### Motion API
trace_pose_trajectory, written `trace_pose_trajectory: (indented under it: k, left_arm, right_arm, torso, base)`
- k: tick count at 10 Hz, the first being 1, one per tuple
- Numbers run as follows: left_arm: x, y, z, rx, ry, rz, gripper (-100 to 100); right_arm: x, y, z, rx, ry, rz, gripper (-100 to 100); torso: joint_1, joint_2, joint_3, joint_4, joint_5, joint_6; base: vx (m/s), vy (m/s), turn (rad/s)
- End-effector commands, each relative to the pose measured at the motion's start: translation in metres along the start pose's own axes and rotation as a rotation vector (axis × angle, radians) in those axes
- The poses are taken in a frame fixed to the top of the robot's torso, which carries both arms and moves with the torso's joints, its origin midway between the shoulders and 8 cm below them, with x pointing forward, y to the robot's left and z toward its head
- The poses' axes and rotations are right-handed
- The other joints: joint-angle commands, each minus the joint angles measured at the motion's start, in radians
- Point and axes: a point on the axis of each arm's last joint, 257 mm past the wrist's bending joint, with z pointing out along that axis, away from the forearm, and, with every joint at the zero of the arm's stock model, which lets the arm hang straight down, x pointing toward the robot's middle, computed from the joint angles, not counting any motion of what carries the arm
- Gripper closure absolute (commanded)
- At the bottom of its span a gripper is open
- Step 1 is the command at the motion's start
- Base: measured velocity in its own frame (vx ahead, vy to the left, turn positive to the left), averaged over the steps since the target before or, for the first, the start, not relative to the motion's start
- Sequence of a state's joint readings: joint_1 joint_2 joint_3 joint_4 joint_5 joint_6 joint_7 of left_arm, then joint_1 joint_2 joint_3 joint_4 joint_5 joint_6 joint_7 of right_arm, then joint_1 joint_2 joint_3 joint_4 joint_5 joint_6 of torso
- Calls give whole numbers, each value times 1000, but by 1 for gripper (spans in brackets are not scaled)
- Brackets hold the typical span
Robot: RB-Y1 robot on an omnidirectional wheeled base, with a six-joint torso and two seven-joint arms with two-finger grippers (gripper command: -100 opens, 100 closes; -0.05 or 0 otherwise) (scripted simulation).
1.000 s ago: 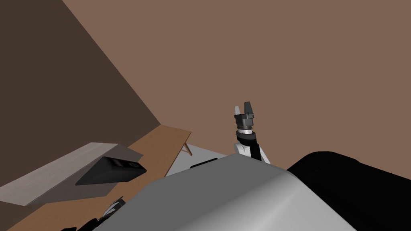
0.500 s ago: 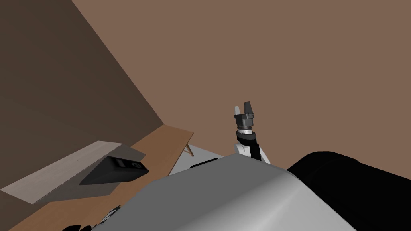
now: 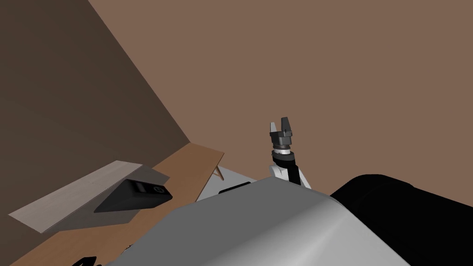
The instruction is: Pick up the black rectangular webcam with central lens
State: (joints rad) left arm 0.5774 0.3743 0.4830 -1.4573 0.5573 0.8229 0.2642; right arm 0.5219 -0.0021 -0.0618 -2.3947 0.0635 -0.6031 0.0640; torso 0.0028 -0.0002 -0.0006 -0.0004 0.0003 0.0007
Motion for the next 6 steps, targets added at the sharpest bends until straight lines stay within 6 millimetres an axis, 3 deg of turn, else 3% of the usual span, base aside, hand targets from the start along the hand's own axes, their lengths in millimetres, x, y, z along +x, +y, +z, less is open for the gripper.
trace_pose_trajectory:
  k: [1,5,6]
  left_arm:
    - [3,4,8,1,0,0,-100]
    - [5,9,16,2,0,2,-100]
    - [6,9,16,3,0,2,100]
  right_arm:
    - [0,0,0,0,0,0,0]
    - [0,0,0,0,0,0,0]
    - [0,0,0,0,0,0,0]
  torso:
    - [0,0,0,0,0,0]
    - [2,0,0,0,0,0]
    - [1,0,0,0,0,0]
  base:
    - [5,26,12]
    - [8,29,4]
    - [0,0,0]
